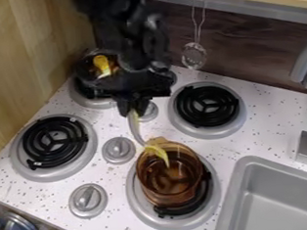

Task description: Put the yellow ladle on the orange pot

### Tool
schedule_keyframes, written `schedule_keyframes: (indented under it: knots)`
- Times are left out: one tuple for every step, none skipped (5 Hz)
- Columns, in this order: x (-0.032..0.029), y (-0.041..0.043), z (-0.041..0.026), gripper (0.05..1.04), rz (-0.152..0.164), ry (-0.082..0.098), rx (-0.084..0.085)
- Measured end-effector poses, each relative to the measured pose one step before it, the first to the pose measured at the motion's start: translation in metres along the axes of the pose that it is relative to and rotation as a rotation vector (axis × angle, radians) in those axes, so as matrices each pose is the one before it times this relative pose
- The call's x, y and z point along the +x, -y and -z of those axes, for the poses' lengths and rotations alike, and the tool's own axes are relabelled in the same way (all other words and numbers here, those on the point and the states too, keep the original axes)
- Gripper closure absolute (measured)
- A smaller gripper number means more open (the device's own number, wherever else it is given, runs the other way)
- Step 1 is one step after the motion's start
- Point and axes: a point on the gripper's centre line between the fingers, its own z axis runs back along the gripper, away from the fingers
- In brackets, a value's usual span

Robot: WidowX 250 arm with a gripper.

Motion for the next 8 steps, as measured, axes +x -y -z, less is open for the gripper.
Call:
schedule_keyframes:
  knots:
    - [0.00228,0.00812,-0.01062,0.839,0.0359,0.1176,0.0616]
    - [-0.00391,0.00332,-0.00312,0.839,-0.0159,0.002,0.0161]
    - [-0.00682,0.00524,0.00058,0.839,-0.0443,-0.0362,-0.0354]
    - [-0.01239,0.00227,0.00432,0.839,-0.0445,-0.0363,-0.0351]
    - [-0.00472,0.00569,0.00063,0.839,-0.0192,-0.0172,0.0104]
    - [-0.00549,0.01013,-0.0008,0.758,-0.0289,0.0032,0.0191]
    - [0.00422,0.01644,-0.00914,0.501,-0.0174,0.0393,0.0306]
    - [0.00585,0.00045,-0.00365,0.211,0.0065,0.0361,0.0191]
